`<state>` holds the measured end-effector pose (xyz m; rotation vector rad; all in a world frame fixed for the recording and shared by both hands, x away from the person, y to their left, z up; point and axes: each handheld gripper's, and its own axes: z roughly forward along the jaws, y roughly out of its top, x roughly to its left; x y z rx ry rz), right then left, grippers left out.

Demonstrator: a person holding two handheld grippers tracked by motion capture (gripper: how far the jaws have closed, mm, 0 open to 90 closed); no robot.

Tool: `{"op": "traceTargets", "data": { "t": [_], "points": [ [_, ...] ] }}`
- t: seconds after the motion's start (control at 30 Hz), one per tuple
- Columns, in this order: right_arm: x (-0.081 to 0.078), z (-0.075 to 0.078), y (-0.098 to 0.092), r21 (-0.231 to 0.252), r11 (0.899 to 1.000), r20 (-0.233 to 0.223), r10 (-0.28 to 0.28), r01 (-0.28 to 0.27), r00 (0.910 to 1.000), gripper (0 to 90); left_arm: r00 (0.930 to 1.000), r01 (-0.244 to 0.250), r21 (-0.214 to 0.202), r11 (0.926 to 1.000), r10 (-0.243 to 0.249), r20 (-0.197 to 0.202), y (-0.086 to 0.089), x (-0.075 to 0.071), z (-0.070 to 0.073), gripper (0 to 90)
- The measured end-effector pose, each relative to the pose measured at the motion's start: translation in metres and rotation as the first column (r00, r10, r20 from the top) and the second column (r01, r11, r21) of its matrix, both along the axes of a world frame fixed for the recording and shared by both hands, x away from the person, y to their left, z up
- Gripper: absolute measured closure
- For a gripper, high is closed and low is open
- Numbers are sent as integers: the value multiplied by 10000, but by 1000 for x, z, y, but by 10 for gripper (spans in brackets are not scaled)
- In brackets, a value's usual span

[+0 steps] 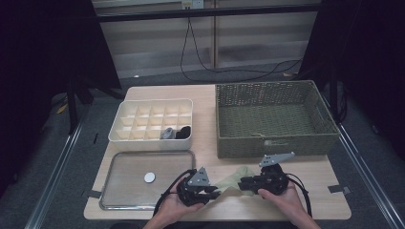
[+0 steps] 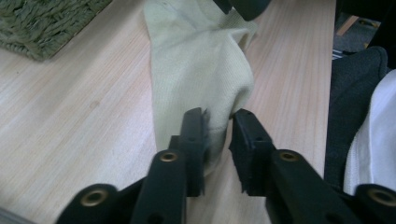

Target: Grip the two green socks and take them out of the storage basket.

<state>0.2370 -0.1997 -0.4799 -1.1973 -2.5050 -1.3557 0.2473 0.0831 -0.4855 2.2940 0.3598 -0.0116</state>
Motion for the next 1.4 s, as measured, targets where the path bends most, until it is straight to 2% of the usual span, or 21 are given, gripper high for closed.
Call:
{"op": "traceTargets", "data": {
  "t": [0.03, 0.07, 0.13, 0.27, 0.37, 0.47, 0.5, 0.53, 0.57, 0.6, 0.7, 0.73, 0.87, 0.9, 0.97, 1.07, 1.17, 1.23, 1.33, 1.37, 1.4],
  "points": [
    [3, -3, -4, -150, 9997, -50, -180, 180, 9998, 771, 9999, -134, -188, 9997, 135, 55, 1, 0, 0, 690],
    [3, -3, -4, -150, 9997, -50, -180, 180, 9998, 771, 9998, -207, -319, 9993, 208, 31, 3, 1, 2, 690],
    [7, -8, -6, -561, 9981, -121, -279, 271, 9995, 789, 9996, -211, -705, 9973, 196, -226, 6, 3, 4, 617],
    [12, -15, -7, -775, 9963, -267, -405, 383, 9988, 813, 9987, -240, -1313, 9911, 179, -480, 10, 5, 8, 575],
    [14, -19, -6, -939, 9950, -365, -368, 332, 9987, 822, 9976, -367, -1581, 9867, 269, -633, 14, 8, 9, 580],
    [13, -20, -5, -954, 9949, -436, -379, 336, 9983, 827, 9965, -520, -1418, 9885, 421, -724, 10, 10, 6, 675],
    [12, -20, -6, -974, 9947, -391, -373, 333, 9985, 827, 9965, -393, -1189, 9921, 301, -784, 7, 10, 4, 730],
    [12, -20, -6, -974, 9947, -391, -373, 333, 9985, 827, 9960, -326, -925, 9952, 246, -860, 3, 9, 1, 730],
    [9, -20, -7, -971, 9947, -396, -380, 340, 9985, 827, 9944, -59, -606, 9981, -6, -1061, -6, 8, -5, 755],
    [9, -20, -7, -971, 9947, -396, -380, 340, 9985, 827, 9944, -59, -606, 9981, -6, -1061, -6, 8, -5, 760],
    [5, -19, -10, -1129, 9927, -390, -472, 425, 9981, 827, 9954, 229, 88, 9997, -220, -930, -15, 6, -10, 762],
    [5, -19, -10, -1129, 9927, -390, -472, 425, 9981, 827, 9960, 268, 80, 9996, -261, -852, -16, 7, -11, 762],
    [1, -17, -14, -1350, 9893, -312, -600, 553, 9977, 831, 9975, -130, 90, 9999, 136, -688, -15, 10, -12, 761],
    [-1, -17, -15, -1368, 9890, -307, -610, 563, 9977, 831, 9987, -104, 259, 9996, 117, -495, -14, 13, -11, 761],
    [-6, -18, -18, -1269, 9904, -344, -599, 551, 9976, 832, 9970, -366, -91, 9993, 359, -688, -14, 16, -13, 761],
    [-12, -18, -21, -1105, 9924, -504, -592, 533, 9970, 824, 9965, -360, -99, 9993, 352, -754, -14, 20, -14, 761],
    [-10, -18, -21, -1045, 9929, -466, -625, 573, 9970, 807, 9961, -374, -111, 9992, 363, -806, -14, 20, -13, 750],
    [-7, -15, -22, -976, 9930, -372, -696, 657, 9969, 800, 9960, -383, -135, 9992, 371, -817, -15, 20, -11, 749],
    [-3, -9, -26, -756, 9931, -82, -902, 893, 9959, 791, 9955, -333, -463, 9984, 290, -906, -18, 20, -8, 753],
    [1, -4, -28, -605, 9918, 76, -1120, 1123, 9937, 784, 9956, -250, -408, 9989, 212, -912, -19, 20, -6, 756],
    [1, -4, -28, -605, 9918, 76, -1120, 1123, 9937, 784, 9954, -226, -441, 9988, 184, -937, -21, 20, -4, 756]
  ]
}}
